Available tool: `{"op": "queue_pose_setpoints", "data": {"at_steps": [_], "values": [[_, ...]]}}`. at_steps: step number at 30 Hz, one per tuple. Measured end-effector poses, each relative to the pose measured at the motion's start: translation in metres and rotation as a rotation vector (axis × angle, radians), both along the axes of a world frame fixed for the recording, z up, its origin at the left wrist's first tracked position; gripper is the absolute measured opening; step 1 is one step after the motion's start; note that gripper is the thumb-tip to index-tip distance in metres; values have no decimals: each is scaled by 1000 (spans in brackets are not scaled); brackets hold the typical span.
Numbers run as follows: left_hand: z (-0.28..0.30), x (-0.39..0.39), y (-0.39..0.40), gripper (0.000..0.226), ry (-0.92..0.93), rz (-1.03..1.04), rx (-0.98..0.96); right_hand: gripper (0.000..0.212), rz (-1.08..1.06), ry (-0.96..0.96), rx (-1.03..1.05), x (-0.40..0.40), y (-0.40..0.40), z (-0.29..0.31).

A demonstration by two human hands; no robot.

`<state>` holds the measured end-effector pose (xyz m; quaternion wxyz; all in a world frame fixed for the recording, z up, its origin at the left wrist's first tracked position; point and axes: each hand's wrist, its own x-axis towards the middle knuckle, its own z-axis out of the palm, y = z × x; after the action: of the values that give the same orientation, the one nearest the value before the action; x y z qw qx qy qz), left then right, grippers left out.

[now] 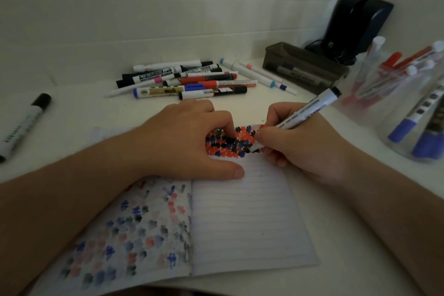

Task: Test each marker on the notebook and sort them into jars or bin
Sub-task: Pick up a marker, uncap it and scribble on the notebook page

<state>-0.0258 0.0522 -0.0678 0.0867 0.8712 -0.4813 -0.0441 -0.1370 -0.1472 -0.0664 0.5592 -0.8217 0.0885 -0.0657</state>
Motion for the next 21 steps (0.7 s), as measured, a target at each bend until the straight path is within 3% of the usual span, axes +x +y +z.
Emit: {"op": "queue_pose_setpoints", "data": {"at_steps": [11, 21], "values": [[0, 0, 0, 80, 1, 5, 14, 24, -51, -14, -185, 0, 8, -1], [0, -1, 0, 78, 3, 4, 2, 23, -40, -7, -182, -1, 9, -1]]}}
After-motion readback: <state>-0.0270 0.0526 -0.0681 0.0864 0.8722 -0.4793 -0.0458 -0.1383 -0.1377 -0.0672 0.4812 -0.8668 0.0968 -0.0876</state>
